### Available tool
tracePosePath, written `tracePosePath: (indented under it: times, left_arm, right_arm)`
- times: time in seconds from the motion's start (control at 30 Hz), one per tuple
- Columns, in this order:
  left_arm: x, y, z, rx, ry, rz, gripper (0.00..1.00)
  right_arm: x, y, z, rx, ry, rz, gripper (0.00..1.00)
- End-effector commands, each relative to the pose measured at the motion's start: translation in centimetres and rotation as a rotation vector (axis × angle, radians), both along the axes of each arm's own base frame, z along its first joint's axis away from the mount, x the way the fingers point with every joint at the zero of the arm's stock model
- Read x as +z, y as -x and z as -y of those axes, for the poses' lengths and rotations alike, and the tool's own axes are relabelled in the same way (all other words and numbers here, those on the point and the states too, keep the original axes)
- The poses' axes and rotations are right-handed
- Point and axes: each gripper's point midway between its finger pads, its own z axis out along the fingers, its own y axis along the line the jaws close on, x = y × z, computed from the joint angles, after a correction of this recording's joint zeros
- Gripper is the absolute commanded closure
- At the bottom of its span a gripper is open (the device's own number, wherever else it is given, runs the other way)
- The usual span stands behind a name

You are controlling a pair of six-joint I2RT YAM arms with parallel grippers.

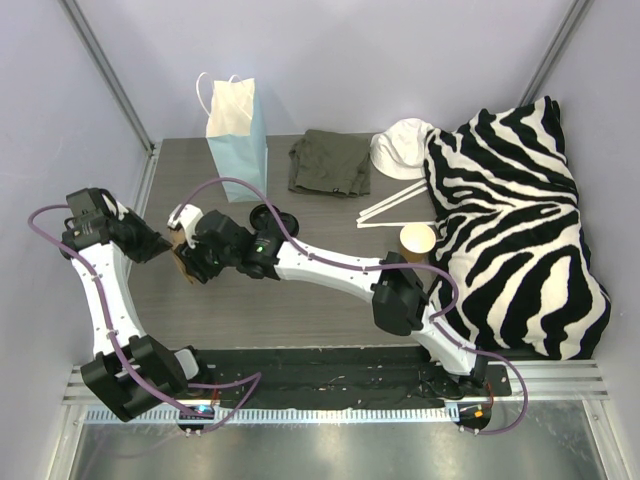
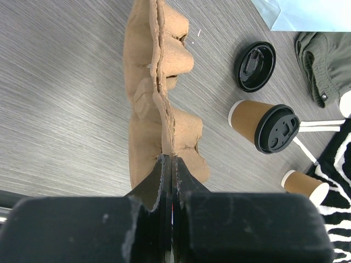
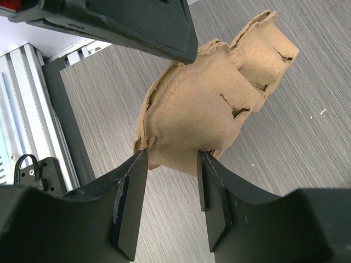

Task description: Pack the takeout coffee

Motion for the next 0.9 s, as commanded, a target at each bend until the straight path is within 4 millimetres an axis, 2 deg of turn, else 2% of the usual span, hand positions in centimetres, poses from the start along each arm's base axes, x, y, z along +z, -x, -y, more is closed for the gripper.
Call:
tracePosePath:
  times: [0.0,0.03,0.17,0.3,0.53,0.87]
  left_arm:
    - [1.6,-0.6,0.1,0.004,-0.002,0.052,1.00]
    - [1.6,-0.6,0.0,0.010,-0.002,0.049,1.00]
    - [1.5,-0.6,-0.1,0.020,0.003,0.043,1.00]
    - [1.2,-0.6,-0.3,0.034,0.013,0.034,1.00]
    - [0.8,-0.5,-0.6,0.052,0.035,0.026,1.00]
    - [0.6,-0.4,-0.6,0.053,0.039,0.025,1.00]
  right_arm:
    - [5.6,0.1,-0.2,-0.005,-0.095,0.062,0.52]
    - [5.6,-0.4,0.0,-0.037,-0.089,0.077,0.53]
    - [6.0,-0.6,0.2,-0.076,-0.083,0.109,0.53]
    - [6.8,-0.1,0.2,-0.070,-0.090,0.117,0.55]
    - [6.5,0.8,-0.1,-0.054,-0.086,0.107,0.60]
    - [6.7,1.4,-0.3,-0.034,-0.099,0.088,0.62]
